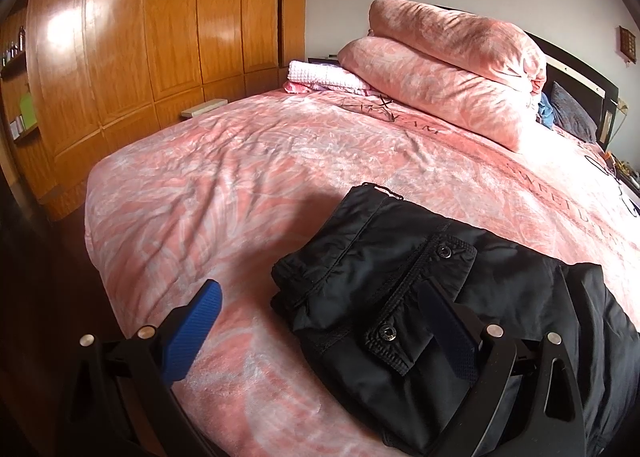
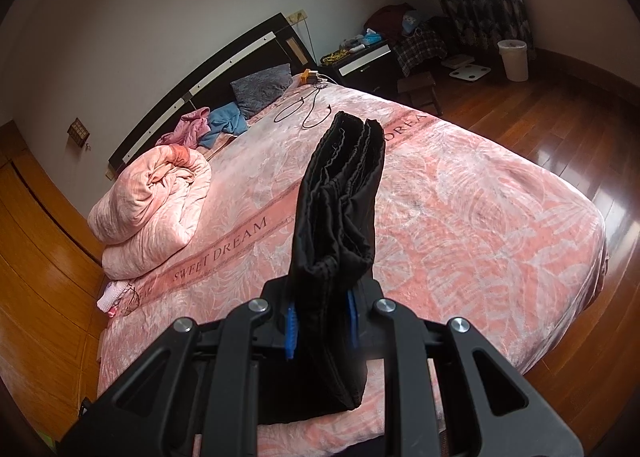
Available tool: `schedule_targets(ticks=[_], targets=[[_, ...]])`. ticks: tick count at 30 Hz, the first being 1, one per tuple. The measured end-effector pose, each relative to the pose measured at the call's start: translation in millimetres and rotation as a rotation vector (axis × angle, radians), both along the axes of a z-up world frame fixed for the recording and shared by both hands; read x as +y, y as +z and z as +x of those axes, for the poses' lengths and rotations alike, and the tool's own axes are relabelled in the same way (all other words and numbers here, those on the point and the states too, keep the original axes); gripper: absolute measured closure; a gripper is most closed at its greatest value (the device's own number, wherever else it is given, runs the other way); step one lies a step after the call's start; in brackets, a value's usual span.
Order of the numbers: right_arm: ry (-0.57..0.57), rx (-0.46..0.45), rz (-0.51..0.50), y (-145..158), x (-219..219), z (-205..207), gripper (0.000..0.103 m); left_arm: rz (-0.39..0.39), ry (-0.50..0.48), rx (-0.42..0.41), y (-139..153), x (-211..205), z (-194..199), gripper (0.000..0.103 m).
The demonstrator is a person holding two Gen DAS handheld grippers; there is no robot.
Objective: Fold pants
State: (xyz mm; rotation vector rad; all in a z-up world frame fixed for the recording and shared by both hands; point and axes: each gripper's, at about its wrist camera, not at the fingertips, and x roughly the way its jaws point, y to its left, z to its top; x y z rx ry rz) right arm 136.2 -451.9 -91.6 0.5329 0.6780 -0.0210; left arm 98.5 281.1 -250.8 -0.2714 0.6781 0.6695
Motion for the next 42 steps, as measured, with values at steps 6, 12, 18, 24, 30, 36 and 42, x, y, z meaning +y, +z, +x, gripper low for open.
schedule_targets(ticks=[6, 12, 18, 24, 30, 36, 42], targets=[[0.035, -0.011, -0.067, 7.7, 19.9, 0.9, 0.085, 0.000, 0.000, -0.001, -0.2, -0.1, -0.5, 0.004], [0.059, -0.016, -0.116, 14.1, 36.9, 2.2, 0.085, -0.004, 0.000, 0.000, -0.2, 0.1, -0.6, 0.004], [0.080, -0.019, -0.161, 21.0, 52.6, 6.1, 0.085, -0.013, 0.002, -0.001, -1.1, 1.6, -0.8, 0.004], [0.104, -0.024, -0.205, 25.5, 68.2, 9.3, 0.085, -0.016, 0.005, -0.001, -1.7, 2.5, -0.9, 0.004], [0.126, -0.032, -0.240, 30.2, 82.3, 12.0, 0.085, -0.018, 0.005, -0.001, -1.7, 3.1, -0.9, 0.004], [0.150, -0.037, -0.262, 33.8, 97.0, 16.1, 0.085, -0.026, 0.012, -0.004, -2.8, 3.9, -1.6, 0.004], [0.176, -0.035, -0.281, 35.8, 113.3, 21.4, 0.085, -0.040, 0.023, -0.009, -3.7, 5.0, -4.2, 0.004]])
